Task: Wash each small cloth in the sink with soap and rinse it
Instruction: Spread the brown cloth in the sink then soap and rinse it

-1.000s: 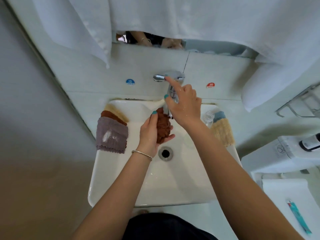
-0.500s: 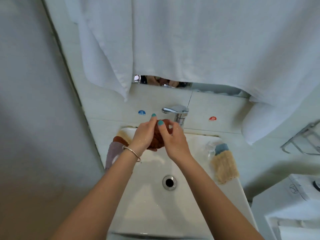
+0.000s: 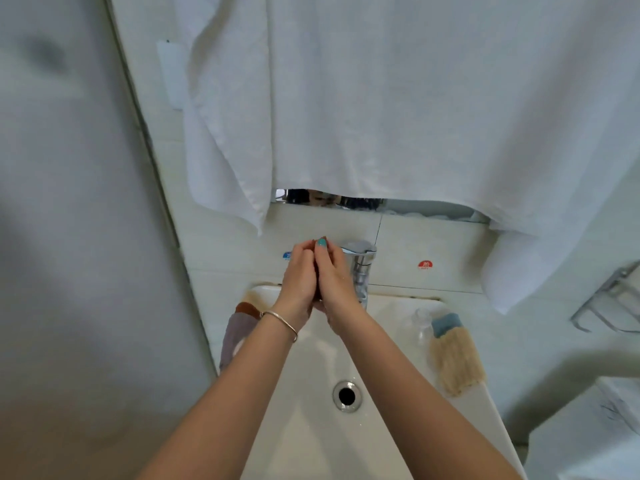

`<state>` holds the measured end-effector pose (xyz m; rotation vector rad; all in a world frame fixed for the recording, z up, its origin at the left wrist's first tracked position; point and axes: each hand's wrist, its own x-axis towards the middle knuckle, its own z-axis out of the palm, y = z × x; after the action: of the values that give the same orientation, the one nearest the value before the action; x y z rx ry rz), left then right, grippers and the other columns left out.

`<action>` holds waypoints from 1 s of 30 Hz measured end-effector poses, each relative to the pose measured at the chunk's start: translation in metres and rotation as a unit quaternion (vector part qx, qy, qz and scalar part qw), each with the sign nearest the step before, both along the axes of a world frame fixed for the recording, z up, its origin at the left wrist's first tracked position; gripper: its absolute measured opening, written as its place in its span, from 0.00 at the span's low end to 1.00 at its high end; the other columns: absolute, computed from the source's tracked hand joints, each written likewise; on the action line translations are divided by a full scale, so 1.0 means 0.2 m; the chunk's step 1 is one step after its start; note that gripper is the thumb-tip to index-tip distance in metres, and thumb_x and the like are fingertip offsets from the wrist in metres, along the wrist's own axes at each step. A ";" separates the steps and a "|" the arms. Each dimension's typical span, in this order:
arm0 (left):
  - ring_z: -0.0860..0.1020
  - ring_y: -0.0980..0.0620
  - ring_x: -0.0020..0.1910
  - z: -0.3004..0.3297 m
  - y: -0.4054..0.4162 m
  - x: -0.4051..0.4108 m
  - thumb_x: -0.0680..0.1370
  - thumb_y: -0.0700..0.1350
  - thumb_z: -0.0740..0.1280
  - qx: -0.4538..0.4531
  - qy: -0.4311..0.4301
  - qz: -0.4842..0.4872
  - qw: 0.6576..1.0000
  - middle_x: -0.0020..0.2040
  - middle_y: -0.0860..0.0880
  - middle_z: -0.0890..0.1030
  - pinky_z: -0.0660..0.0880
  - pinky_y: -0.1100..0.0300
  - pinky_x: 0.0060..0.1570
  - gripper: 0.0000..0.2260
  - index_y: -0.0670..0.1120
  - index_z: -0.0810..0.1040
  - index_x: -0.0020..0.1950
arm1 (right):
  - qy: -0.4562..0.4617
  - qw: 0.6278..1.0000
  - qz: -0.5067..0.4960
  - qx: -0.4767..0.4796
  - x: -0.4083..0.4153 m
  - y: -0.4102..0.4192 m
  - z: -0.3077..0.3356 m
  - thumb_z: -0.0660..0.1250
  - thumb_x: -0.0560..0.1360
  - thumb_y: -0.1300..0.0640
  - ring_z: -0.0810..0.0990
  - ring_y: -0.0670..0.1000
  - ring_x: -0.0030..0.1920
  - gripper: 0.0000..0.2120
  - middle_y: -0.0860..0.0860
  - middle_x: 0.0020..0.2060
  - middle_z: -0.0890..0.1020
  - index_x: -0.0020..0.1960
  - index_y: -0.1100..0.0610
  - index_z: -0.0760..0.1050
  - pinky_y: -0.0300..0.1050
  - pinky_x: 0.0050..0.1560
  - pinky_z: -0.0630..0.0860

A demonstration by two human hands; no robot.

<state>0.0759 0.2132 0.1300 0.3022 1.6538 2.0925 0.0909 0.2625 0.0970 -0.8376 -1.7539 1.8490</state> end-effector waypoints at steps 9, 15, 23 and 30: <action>0.76 0.55 0.42 -0.06 -0.04 -0.01 0.84 0.48 0.54 -0.102 0.155 0.088 0.979 0.45 0.51 0.76 0.70 0.71 0.33 0.06 0.47 0.67 0.55 | 0.054 0.984 -0.052 0.160 0.09 -0.03 0.07 0.64 0.80 0.52 0.77 0.43 0.46 0.05 0.52 0.52 0.78 0.53 0.52 0.69 0.27 0.42 0.71; 0.75 0.55 0.38 -0.07 -0.05 -0.02 0.83 0.57 0.55 -0.132 0.153 0.056 0.978 0.39 0.51 0.76 0.68 0.61 0.33 0.14 0.49 0.67 0.44 | 0.060 0.992 -0.014 0.110 0.03 -0.03 0.07 0.58 0.82 0.49 0.75 0.51 0.58 0.12 0.56 0.60 0.70 0.56 0.54 0.57 0.46 0.60 0.75; 0.77 0.58 0.41 -0.08 -0.05 -0.09 0.75 0.52 0.71 -0.106 0.157 0.181 0.965 0.41 0.55 0.78 0.69 0.73 0.35 0.12 0.49 0.72 0.50 | 0.082 0.985 0.010 0.154 0.06 -0.03 0.02 0.56 0.83 0.56 0.75 0.44 0.51 0.08 0.49 0.52 0.72 0.57 0.57 0.58 0.25 0.46 0.70; 0.79 0.53 0.40 -0.11 -0.02 -0.11 0.80 0.55 0.64 -0.073 0.068 0.102 0.990 0.41 0.49 0.80 0.75 0.62 0.37 0.15 0.43 0.77 0.46 | 0.088 0.984 0.031 0.149 0.04 -0.02 0.06 0.58 0.82 0.57 0.79 0.46 0.49 0.20 0.48 0.50 0.77 0.73 0.48 0.60 0.44 0.53 0.78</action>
<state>0.0548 0.2099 0.1085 0.2414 1.9817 2.1194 0.0993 0.2584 0.1093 -0.4957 -1.8967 1.5877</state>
